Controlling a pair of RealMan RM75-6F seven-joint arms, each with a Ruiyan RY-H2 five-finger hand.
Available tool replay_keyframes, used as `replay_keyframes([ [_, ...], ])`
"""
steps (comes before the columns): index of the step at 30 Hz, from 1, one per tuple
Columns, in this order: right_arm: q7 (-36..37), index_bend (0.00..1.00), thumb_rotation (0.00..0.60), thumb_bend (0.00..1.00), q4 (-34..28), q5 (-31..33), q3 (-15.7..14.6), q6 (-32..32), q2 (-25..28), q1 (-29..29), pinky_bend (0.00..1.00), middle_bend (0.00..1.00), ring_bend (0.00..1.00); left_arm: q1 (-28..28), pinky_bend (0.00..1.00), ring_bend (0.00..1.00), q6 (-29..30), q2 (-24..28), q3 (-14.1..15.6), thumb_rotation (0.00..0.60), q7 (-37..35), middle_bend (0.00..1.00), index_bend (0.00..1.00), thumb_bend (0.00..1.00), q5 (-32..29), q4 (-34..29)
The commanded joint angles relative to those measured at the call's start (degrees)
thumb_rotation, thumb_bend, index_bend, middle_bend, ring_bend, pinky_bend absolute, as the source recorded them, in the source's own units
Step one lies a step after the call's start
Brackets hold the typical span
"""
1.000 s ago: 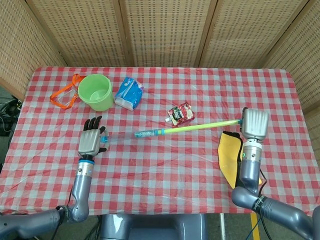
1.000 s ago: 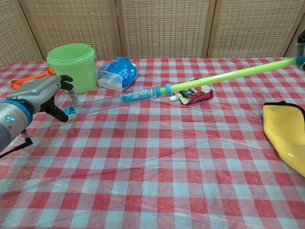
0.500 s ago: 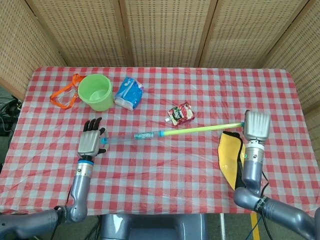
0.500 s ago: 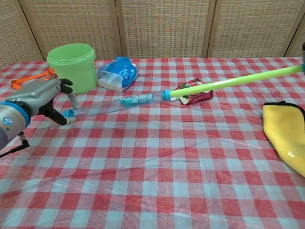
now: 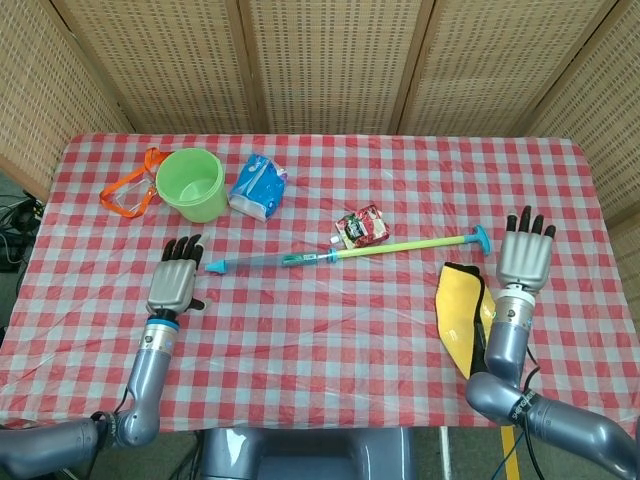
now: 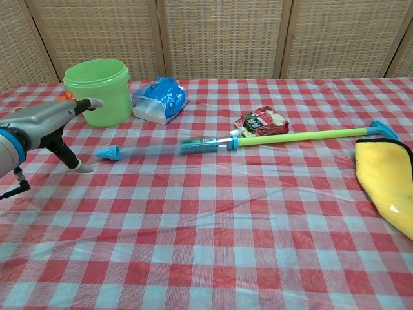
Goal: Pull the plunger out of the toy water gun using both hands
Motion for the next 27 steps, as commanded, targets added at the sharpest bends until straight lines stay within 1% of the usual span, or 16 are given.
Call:
replay_keyframes([
  [1,2.3,0.04,0.6,0.23,-0.7,-1.6,-0.3,0.5,0.5,-0.6,0.15,0.0,0.0,0.8,0.0,0.0,0.4,1.5,0.7,0.6,-1.5,0.0,0.0,0.09,1.5,-1.8],
  [5,8.7,0.04,0.6,0.23,-2.7,-6.6,-1.4,0.7,1.6,-2.4,0.11,0.0,0.0,2.2,0.0,0.0,1.7,4.0,1.9,0.6,-4.3,0.0,0.0,0.09,4.8,-4.3],
  [7,16.1,0.04,0.6,0.23,-4.5,-12.6,-3.3,0.0,3.0,-4.6,0.09,0.0,0.0,3.7,0.0,0.0,3.0,6.1,3.3,0.6,-6.5,0.0,0.0,0.09,7.9,-6.0],
  [9,24.5,0.04,0.6,0.21,-5.5,-19.4,-5.9,-1.9,5.0,-6.6,0.04,0.0,0.0,5.2,0.0,0.0,4.4,8.0,4.9,0.6,-8.2,0.0,0.0,0.09,10.8,-6.7],
  [10,32.5,0.03,0.6,0.2,-5.6,-26.6,-8.9,-1.9,6.5,-9.1,0.03,0.0,0.0,7.3,0.0,0.0,6.8,10.1,6.9,0.6,-9.2,0.0,0.0,0.09,13.6,-6.6],
  [11,36.5,0.03,0.6,0.19,-5.1,-30.8,-10.9,-1.0,7.3,-10.6,0.01,0.0,0.0,8.5,0.0,0.0,8.3,11.3,8.3,0.6,-10.1,0.0,0.0,0.09,15.8,-6.7],
  [13,43.0,0.01,0.6,0.16,-2.7,-36.7,-13.6,0.3,8.1,-12.8,0.0,0.0,0.0,10.3,0.0,0.0,10.2,12.7,10.6,0.6,-11.9,0.0,0.0,0.09,19.2,-6.1],
  [15,49.0,0.0,0.6,0.11,-0.9,-40.9,-16.6,-0.2,8.9,-14.6,0.0,0.0,0.0,12.5,0.0,0.0,12.0,13.8,13.0,0.6,-13.2,0.0,0.0,0.09,21.8,-4.8],
  [16,51.3,0.0,0.6,0.09,-0.1,-42.5,-18.2,-0.7,9.7,-15.6,0.0,0.0,0.0,13.9,0.0,0.0,12.7,14.4,14.9,0.6,-14.0,0.0,0.0,0.09,23.3,-3.9],
  [17,52.5,0.0,0.6,0.06,0.8,-43.7,-19.0,-0.7,10.0,-16.1,0.0,0.0,0.0,14.7,0.0,0.0,13.1,14.6,15.8,0.6,-14.8,0.0,0.0,0.08,24.1,-3.3],
  [21,54.0,0.0,0.6,0.0,4.8,-46.8,-20.6,0.2,9.7,-18.0,0.0,0.0,0.0,17.0,0.0,0.0,14.3,15.2,18.1,0.6,-17.4,0.0,0.0,0.05,26.9,-1.3],
  [23,54.9,0.0,0.6,0.0,6.9,-48.0,-21.3,0.6,9.0,-18.9,0.0,0.0,0.0,18.0,0.0,0.0,15.5,15.4,18.5,0.6,-17.9,0.0,0.0,0.05,27.9,-0.6],
  [25,57.6,0.0,0.6,0.0,8.9,-49.5,-21.8,1.0,8.2,-19.7,0.0,0.0,0.0,18.8,0.0,0.0,16.4,15.4,18.6,0.6,-17.9,0.0,0.0,0.05,28.7,-0.1],
  [27,62.5,0.0,0.6,0.0,10.2,-50.9,-22.0,1.0,7.5,-20.3,0.0,0.0,0.0,19.4,0.0,0.0,16.7,15.4,18.4,0.6,-18.4,0.0,0.0,0.05,29.0,-0.1],
])
